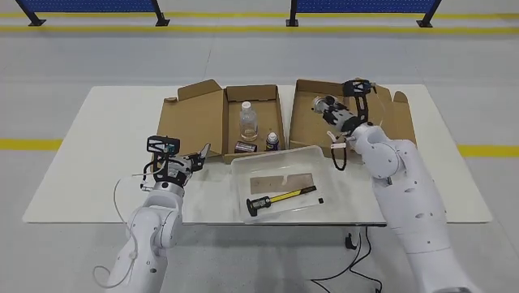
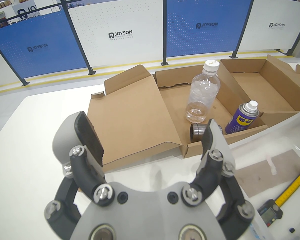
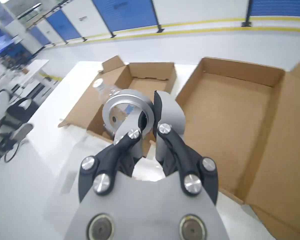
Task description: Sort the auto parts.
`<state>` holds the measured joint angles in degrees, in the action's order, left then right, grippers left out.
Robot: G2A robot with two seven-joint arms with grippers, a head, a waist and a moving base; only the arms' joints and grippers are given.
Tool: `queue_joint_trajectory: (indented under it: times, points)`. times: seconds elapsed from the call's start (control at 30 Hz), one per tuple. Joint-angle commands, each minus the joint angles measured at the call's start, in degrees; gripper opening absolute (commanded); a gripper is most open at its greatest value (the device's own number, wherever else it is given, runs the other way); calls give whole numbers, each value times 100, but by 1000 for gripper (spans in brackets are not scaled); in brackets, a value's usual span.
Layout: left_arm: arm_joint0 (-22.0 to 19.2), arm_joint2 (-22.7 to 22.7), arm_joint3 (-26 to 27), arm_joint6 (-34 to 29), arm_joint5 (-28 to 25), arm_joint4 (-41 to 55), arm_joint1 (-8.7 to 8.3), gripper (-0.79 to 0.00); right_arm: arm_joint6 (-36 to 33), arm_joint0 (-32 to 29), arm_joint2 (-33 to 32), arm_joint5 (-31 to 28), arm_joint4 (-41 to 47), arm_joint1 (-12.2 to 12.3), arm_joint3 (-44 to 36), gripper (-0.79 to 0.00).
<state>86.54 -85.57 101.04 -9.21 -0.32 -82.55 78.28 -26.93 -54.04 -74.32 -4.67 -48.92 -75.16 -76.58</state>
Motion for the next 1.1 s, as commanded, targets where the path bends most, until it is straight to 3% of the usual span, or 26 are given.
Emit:
queue_joint_trajectory:
  times: [0.0,0.2,0.37,0.57,0.9,0.97,1.07]
  points:
    - [0,0,0,0,0,0,0,0,92,185,64,475,-145,-27,277,-785]
    - [0,0,0,0,0,0,0,0,123,851,469,1069,-635,-131,1369,-785]
    - [0,0,0,0,0,0,0,0,195,1393,861,1213,-856,-264,2485,-785]
    - [0,0,0,0,0,0,0,0,359,1793,1294,1100,-998,-446,3550,-785]
    - [0,0,0,0,0,0,0,0,428,2052,1575,1036,-1026,-638,4449,-785]
    - [0,0,0,0,0,0,0,0,451,2078,1586,1043,-1026,-657,4551,-745]
    - [0,0,0,0,0,0,0,0,443,2112,1608,1037,-1050,-680,4680,-557]
